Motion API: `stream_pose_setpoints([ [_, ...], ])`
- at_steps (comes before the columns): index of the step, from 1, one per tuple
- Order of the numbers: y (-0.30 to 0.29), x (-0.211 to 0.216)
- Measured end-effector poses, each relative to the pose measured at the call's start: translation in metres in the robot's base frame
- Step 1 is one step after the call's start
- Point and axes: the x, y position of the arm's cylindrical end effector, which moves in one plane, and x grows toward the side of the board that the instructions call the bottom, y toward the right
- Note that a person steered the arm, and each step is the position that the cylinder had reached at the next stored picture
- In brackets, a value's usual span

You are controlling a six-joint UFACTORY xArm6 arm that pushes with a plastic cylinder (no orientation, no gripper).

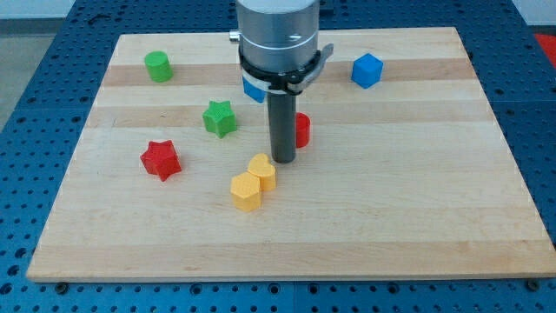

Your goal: Slide the red star towards the red circle

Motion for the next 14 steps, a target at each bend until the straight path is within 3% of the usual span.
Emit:
stream_pose_setpoints([
  [2, 0.022, -0.008],
  [5, -0.093, -0.008],
  [8, -0.188, -0.056],
  [10, -0.238, -0.015],
  [14, -0.197, 0.026],
])
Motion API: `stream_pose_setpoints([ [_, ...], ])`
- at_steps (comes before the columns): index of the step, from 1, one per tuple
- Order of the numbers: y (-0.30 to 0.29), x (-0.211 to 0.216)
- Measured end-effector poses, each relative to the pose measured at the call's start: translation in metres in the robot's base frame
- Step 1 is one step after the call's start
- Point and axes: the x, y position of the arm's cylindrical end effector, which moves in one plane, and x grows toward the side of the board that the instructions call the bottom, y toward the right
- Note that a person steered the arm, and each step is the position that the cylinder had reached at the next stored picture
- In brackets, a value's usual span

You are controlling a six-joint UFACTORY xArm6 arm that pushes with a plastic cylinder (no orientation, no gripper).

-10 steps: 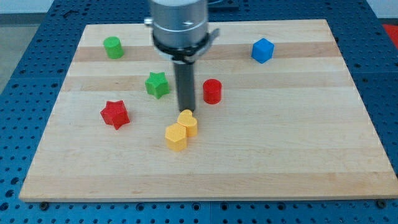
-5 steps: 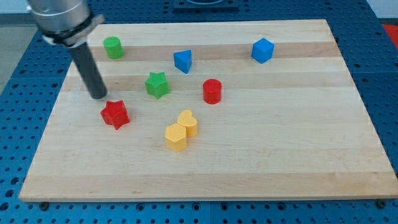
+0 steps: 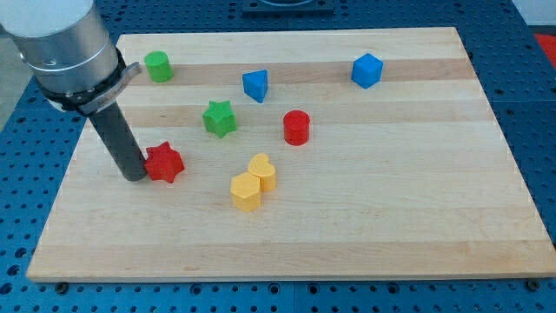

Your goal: Slide the red star towards the red circle

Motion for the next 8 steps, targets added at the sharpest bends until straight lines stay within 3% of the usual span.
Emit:
stream_pose_setpoints([
  [8, 0.051, -0.025],
])
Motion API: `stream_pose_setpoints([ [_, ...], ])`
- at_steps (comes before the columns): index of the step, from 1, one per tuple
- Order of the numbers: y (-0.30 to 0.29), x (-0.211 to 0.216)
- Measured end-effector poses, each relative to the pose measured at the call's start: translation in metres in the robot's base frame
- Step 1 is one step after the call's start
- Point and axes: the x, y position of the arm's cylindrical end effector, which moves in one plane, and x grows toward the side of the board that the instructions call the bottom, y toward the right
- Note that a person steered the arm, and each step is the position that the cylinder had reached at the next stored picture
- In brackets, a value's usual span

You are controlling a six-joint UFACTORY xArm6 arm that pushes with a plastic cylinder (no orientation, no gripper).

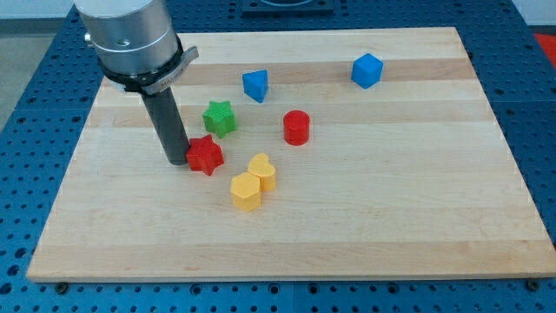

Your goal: Slide the red star towards the red circle

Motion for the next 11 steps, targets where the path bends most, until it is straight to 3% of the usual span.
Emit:
stream_pose_setpoints([
  [2, -0.032, 0.038],
  [3, -0.026, 0.027],
  [4, -0.002, -0.017],
  [7, -0.009, 0.003],
  [11, 0.039, 0.001],
])
